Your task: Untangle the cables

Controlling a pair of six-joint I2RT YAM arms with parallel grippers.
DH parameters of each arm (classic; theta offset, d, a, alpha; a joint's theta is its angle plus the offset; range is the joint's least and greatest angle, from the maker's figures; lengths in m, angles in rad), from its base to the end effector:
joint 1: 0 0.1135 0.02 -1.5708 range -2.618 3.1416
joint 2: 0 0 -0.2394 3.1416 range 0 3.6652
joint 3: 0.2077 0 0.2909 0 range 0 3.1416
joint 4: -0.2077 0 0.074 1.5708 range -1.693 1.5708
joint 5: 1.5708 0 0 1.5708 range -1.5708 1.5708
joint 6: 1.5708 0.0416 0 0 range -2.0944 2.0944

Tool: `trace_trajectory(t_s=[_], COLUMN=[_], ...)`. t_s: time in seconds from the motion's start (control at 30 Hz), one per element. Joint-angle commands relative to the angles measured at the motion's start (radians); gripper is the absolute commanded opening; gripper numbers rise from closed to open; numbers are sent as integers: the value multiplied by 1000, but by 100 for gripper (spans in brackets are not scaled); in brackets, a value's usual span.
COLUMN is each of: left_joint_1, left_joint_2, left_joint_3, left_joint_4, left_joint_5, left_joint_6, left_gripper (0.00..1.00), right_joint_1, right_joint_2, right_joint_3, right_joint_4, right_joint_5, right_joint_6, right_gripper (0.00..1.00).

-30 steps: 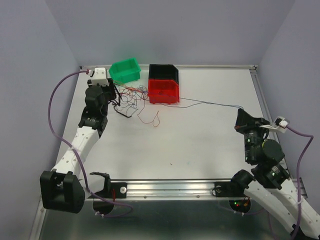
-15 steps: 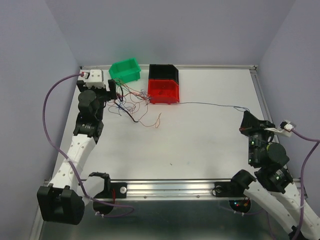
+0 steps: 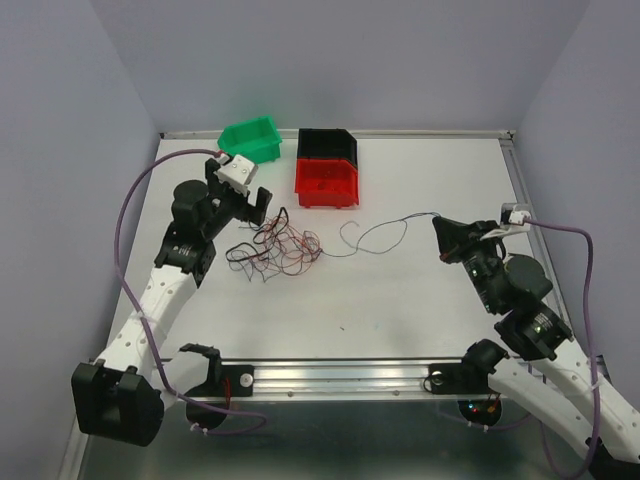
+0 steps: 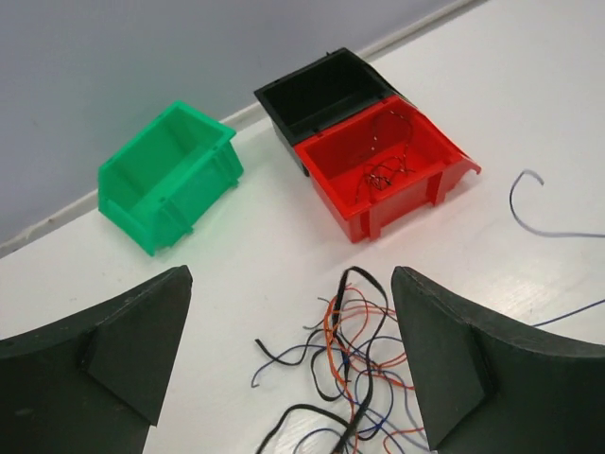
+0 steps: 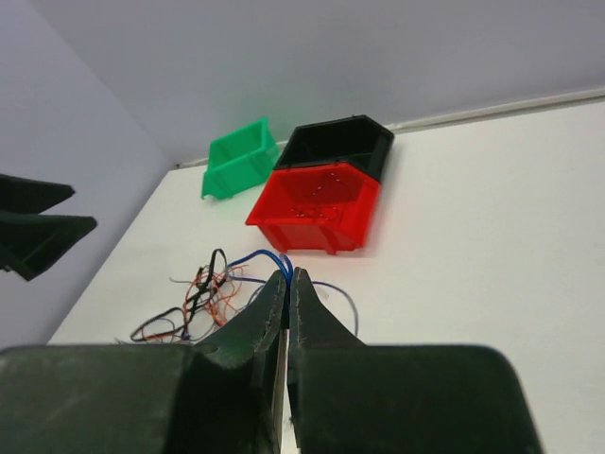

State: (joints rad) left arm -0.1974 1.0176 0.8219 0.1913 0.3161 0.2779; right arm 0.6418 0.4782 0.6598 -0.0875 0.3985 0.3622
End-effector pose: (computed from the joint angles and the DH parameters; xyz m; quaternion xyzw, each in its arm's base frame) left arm 0.2903 -0.0713 0.3202 0.2727 0.6540 -0.0834 0.7007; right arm 0.1606 0.0999 0.3446 0.0530 0.6737 0.2320 0.6996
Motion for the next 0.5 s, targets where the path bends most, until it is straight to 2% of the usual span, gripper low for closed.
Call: trace_trajectory(t_s=[0.0, 0.03, 0.13, 0.17, 0.23, 0.47], left_joint_1=[-17, -17, -100, -155, -303, -477], left_joint_2=[18, 21, 39, 45, 74, 255], left_joint_3=[62, 63, 60, 59, 49, 124], left_joint_4=[-32, -53, -107, -111, -83, -41], left_joint_5=[17, 161, 392, 414, 338, 336], left_joint_6=[53, 69, 121, 145, 185, 179], left_gripper=[99, 99, 99, 99, 98, 97], right_joint_1=[-5, -5, -4, -4, -5, -7], right_joint_2=[-18, -12, 3, 10, 30, 89], right_joint_3=[41, 44, 55, 60, 66, 103], right_joint_4=[117, 121, 143, 155, 184, 250], right_joint_5=[-133, -157, -219, -233, -274, -329], right_joint_6=[-17, -16, -5, -3, 11, 38], right_gripper=[1, 0, 0, 0, 0, 0])
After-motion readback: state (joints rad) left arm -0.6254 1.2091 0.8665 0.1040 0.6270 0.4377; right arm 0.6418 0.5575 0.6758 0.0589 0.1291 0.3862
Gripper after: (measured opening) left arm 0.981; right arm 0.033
